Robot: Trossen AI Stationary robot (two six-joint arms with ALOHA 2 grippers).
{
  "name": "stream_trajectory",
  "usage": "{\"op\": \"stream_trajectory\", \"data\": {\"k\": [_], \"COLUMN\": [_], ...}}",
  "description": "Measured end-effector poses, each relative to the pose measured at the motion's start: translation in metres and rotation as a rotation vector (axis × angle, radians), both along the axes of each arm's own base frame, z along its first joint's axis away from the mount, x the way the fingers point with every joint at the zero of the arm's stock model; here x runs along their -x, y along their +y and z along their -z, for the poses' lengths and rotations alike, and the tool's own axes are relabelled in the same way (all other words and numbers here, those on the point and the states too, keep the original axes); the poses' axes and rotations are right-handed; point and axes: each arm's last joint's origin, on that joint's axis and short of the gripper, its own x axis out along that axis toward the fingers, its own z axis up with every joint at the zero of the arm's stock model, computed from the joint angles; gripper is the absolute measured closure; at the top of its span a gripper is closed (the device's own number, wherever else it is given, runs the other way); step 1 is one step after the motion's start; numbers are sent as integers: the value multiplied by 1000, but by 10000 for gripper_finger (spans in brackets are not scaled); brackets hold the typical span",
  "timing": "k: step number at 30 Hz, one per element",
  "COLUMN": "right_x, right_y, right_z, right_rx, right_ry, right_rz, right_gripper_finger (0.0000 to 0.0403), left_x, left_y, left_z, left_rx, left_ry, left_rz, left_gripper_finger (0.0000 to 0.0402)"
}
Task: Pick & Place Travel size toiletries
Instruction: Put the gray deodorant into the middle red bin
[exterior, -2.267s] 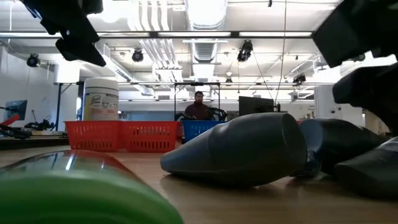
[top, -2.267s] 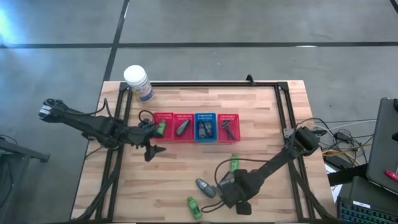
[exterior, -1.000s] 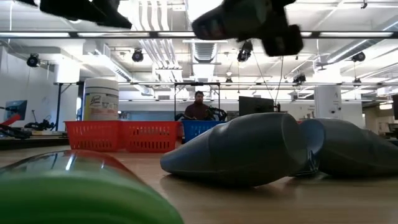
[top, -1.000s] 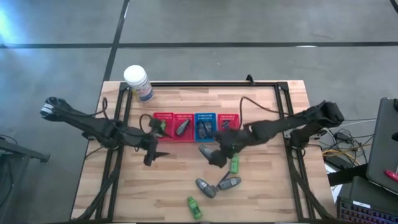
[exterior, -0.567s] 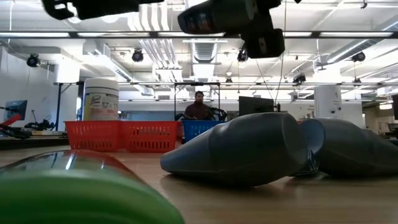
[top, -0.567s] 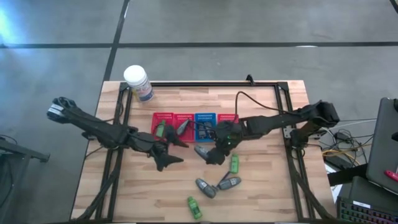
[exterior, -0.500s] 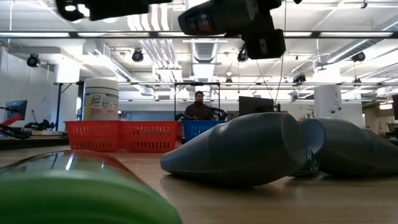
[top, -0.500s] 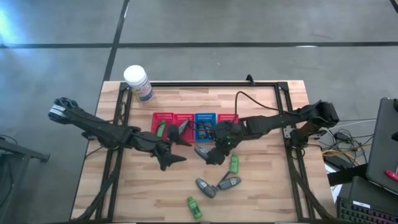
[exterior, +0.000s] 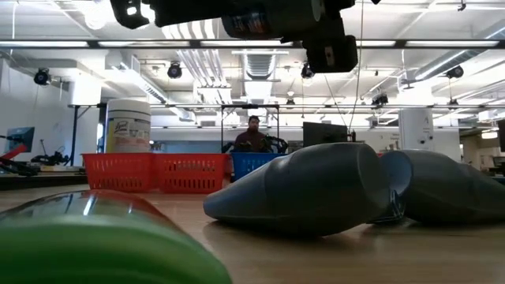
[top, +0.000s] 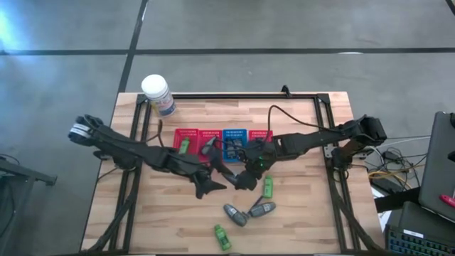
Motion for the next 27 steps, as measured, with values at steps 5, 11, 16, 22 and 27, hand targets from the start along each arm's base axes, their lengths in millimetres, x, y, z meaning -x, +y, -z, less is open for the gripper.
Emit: {"op": "stream_trajectory", "data": {"k": [5, 11, 16, 22, 27], "right_x": [0, 0, 1, 0, 0], "right_y": [0, 0, 0, 0, 0], "right_z": [0, 0, 0, 0, 0], "right_rx": [5, 8, 8, 6, 6], "right_ry": [-3, -4, 0, 1, 1], "right_rz": [-2, -6, -6, 2, 2], "right_gripper_finger": [206, 204, 194, 152, 162], "left_x": [-8, -13, -14, -13, -13], "left_y": [-3, -4, -5, -5, -5], "left_z": [0, -3, -4, -2, -1], "left_rx": [-7, -5, 13, 46, 51], "left_ry": [-4, -13, -10, 19, 25], "left_rz": [11, 11, 8, -4, -4], "left_gripper_finger": [175, 248, 311, 388, 385]}}
